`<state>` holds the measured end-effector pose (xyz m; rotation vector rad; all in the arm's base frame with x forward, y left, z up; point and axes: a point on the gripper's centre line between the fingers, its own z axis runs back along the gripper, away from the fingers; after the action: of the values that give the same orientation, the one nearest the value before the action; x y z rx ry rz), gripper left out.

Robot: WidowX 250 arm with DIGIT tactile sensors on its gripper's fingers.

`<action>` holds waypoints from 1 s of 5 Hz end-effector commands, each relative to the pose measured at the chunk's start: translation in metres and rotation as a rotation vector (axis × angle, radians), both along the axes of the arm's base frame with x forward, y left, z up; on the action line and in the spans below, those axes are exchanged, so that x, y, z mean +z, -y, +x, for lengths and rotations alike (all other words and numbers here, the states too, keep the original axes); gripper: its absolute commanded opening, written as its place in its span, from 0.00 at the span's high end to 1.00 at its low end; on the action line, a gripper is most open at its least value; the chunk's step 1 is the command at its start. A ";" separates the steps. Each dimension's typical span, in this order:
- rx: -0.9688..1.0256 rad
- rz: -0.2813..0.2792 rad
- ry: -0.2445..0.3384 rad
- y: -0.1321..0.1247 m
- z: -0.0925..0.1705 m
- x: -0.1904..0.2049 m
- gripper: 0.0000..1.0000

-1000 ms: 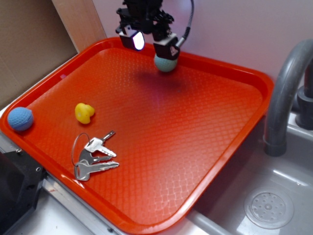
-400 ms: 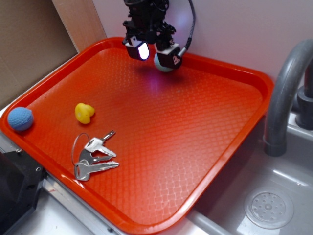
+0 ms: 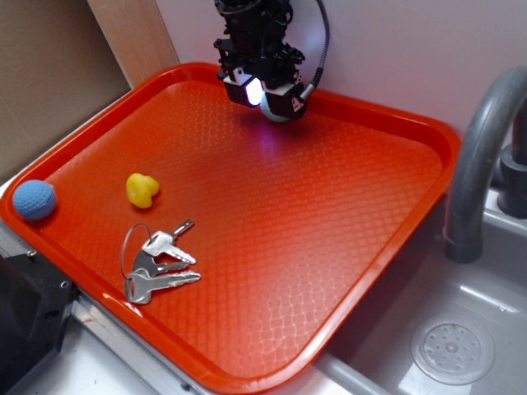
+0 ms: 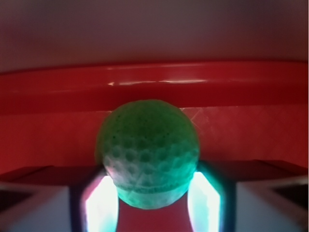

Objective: Grab the green ball.

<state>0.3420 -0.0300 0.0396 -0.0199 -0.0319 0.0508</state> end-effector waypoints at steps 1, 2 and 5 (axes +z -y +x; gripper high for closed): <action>0.002 0.009 0.056 -0.003 0.009 0.018 1.00; 0.003 0.002 0.054 -0.003 0.010 0.019 1.00; 0.050 -0.042 0.087 -0.021 -0.013 0.068 1.00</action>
<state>0.3240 -0.0125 0.0865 -0.0600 -0.0464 0.0974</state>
